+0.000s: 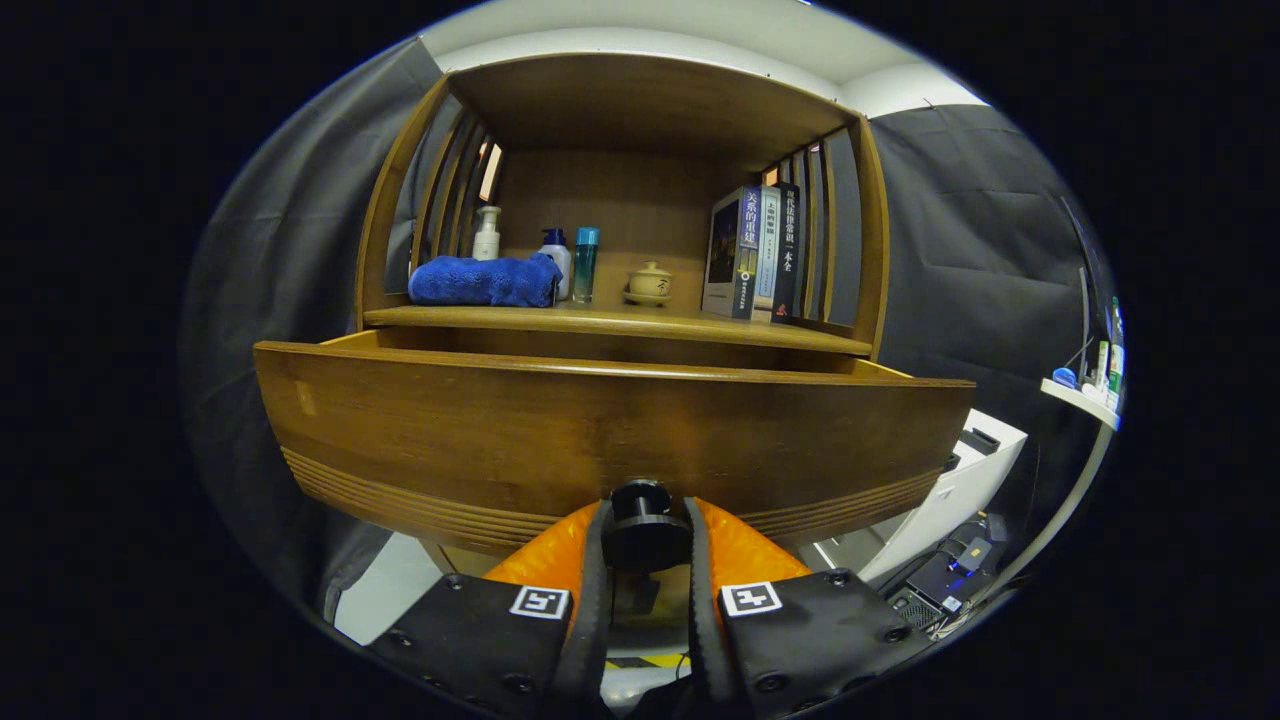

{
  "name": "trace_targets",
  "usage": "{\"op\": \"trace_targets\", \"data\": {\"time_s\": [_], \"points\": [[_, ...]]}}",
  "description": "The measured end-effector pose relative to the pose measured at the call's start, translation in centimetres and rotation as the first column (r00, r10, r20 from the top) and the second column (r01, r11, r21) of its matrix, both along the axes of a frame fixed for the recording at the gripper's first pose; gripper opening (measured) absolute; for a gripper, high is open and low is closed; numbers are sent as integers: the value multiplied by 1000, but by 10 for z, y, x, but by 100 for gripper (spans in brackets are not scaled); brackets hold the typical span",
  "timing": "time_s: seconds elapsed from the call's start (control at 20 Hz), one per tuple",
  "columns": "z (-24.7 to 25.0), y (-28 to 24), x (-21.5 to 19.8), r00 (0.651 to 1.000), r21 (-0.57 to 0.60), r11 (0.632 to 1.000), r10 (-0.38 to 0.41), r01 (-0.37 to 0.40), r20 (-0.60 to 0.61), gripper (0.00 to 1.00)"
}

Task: Pull open the drawer, take out the items inside it, and place them on the countertop above the cabinet.

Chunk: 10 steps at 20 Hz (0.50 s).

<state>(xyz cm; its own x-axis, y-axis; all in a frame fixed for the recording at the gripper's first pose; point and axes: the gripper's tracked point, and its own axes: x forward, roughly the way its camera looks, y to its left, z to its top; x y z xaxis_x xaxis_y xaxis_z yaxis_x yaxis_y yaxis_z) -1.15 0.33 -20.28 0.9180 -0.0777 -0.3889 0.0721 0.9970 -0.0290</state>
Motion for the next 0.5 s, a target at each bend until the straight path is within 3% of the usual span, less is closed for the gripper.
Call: {"op": "trace_targets", "data": {"time_s": [0.5], "points": [[0,1,-18,1000,3,1000,-11,12,-22,44]]}}
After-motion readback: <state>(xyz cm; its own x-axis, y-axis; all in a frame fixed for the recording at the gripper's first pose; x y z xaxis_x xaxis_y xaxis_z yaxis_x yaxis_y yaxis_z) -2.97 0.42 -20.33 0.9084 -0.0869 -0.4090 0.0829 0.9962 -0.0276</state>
